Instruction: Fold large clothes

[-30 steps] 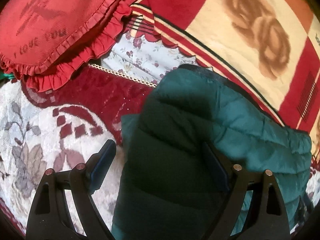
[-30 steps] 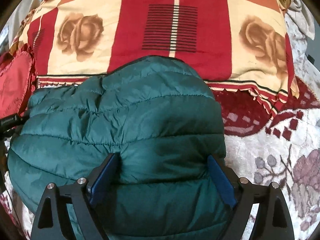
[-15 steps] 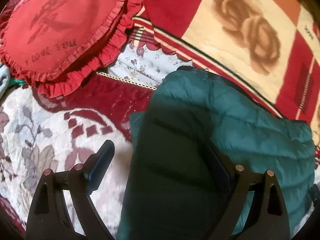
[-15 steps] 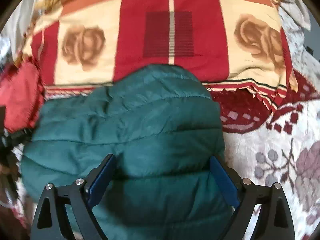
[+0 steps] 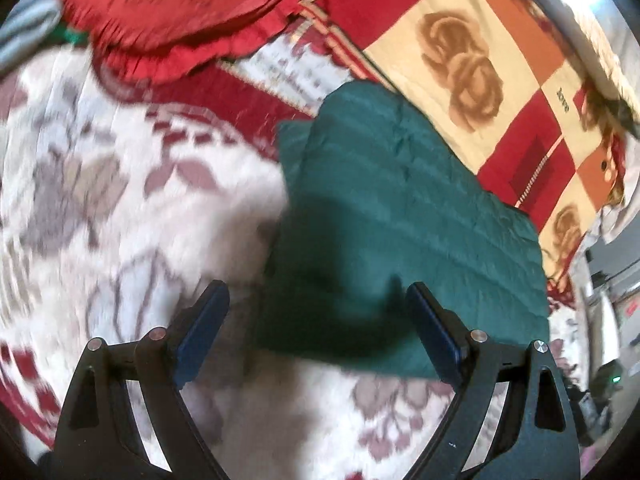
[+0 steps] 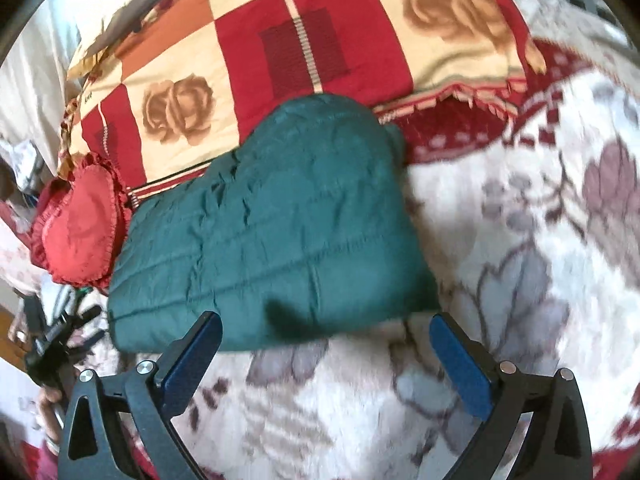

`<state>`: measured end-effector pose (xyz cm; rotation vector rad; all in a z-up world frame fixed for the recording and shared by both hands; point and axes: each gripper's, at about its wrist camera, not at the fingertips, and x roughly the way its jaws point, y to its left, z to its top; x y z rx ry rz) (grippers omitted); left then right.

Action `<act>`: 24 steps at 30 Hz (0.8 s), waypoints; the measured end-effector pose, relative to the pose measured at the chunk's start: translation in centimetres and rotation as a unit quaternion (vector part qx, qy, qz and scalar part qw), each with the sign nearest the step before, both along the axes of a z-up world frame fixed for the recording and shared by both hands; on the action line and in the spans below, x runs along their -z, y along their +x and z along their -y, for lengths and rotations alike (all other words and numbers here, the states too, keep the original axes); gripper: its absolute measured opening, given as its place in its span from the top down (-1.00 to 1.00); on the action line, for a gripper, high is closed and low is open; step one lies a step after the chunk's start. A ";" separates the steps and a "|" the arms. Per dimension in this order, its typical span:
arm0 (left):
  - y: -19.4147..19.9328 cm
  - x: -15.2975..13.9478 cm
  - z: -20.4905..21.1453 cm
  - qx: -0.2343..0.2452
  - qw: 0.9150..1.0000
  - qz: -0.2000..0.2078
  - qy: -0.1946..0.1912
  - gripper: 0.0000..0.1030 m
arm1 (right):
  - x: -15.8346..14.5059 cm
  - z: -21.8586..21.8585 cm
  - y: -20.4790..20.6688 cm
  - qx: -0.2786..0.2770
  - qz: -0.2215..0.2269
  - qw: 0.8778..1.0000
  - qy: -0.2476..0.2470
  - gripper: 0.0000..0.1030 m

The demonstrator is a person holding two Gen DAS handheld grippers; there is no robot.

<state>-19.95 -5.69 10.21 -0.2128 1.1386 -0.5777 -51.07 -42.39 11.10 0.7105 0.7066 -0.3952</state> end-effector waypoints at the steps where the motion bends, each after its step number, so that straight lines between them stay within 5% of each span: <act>1: -0.2 0.4 -0.6 -0.004 1.000 -0.010 -0.007 -0.76 | 0.4 0.0 -0.2 0.002 0.004 1.000 0.013 -0.99; 7: -0.4 2.9 -2.3 -0.025 0.995 -0.072 -0.071 -0.76 | 1.1 -0.1 0.2 0.010 0.049 0.997 0.056 -0.99; 11: -0.2 2.9 -1.8 -0.029 0.993 -0.064 -0.092 -0.76 | 2.1 0.7 1.0 0.032 0.068 0.994 0.085 -0.99; 24: 0.7 4.1 1.5 -0.021 0.993 -0.073 -0.090 -0.94 | 3.6 1.9 4.7 0.051 0.080 0.990 0.105 -1.00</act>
